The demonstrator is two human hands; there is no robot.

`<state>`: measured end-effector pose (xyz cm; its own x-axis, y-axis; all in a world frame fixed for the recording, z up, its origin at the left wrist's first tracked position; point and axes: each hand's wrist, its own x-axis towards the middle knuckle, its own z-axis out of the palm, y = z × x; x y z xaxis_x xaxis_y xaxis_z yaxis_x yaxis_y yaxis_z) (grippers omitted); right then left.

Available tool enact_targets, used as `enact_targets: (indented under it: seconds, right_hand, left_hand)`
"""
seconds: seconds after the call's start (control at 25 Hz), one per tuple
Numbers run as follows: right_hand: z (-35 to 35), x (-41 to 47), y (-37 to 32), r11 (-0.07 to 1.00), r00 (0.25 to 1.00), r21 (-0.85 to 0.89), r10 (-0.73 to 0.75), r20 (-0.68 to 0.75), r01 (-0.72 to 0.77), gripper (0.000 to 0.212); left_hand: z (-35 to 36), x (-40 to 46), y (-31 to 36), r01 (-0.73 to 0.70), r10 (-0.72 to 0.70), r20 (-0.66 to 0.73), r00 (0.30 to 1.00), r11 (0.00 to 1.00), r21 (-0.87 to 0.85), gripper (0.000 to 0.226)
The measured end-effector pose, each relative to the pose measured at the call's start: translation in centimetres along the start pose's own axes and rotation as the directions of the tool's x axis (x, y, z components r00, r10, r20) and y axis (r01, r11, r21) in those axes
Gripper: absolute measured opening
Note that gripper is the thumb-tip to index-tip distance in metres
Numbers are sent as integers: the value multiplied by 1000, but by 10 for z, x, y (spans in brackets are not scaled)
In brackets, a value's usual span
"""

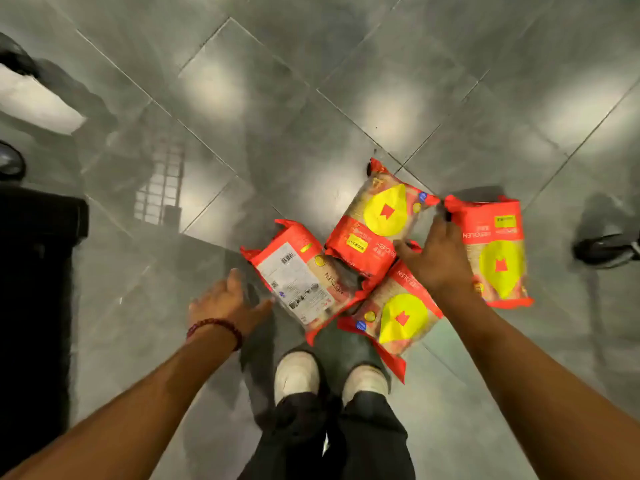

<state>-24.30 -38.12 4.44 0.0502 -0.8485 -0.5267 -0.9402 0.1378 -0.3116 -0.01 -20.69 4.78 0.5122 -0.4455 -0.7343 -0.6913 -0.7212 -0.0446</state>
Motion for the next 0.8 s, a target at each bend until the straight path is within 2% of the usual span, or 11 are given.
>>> enact_targets:
  seconds: [0.12, 0.2, 0.24, 0.32, 0.4, 0.44, 0.52, 0.56, 0.6, 0.68, 0.8]
  right_hand:
    - [72, 61, 20, 991, 991, 60, 119, 64, -123, 80]
    - [103, 97, 31, 968, 977, 151, 188, 98, -201, 75]
    - [117, 113, 37, 958, 976, 198, 186, 117, -206, 79]
    - [138, 136, 47, 921, 975, 322, 192, 116, -219, 86]
    - [151, 146, 55, 847, 977, 486, 187, 107, -215, 61]
    - [154, 148, 59, 817, 978, 537, 182, 101, -208, 55]
    - [156, 152, 65, 768, 971, 596, 222, 94, -233, 85]
    - [155, 151, 68, 776, 973, 591, 220, 72, -219, 98]
    - [149, 143, 66, 793, 976, 574, 209, 58, -204, 97]
    - [130, 116, 55, 837, 986, 524, 158, 50, -160, 80]
    - [100, 61, 36, 851, 997, 520, 46, 68, -75, 69]
  left_hand:
    - [90, 69, -7, 112, -84, 172, 982, 980, -162, 104]
    - [127, 97, 0, 216, -131, 230, 964, 889, -402, 112]
    - [137, 108, 7, 277, -169, 239, 956, 783, -557, 103]
    - [161, 129, 21, 295, -205, 218, 954, 519, -802, 59]
    - [167, 137, 37, 183, -163, 134, 977, 336, -924, 35]
    - [169, 141, 40, 121, -138, 84, 987, 284, -951, 29]
    - [166, 146, 41, 37, -131, 7, 991, 227, -973, 28]
    - [161, 147, 38, 11, -150, -21, 988, 213, -977, 31]
    - [151, 147, 34, -12, -175, -49, 983, 206, -978, 37]
    - [120, 141, 21, -57, -217, -104, 971, 209, -976, 45]
    - [53, 113, 2, -121, -113, -153, 982, 246, -962, 33]
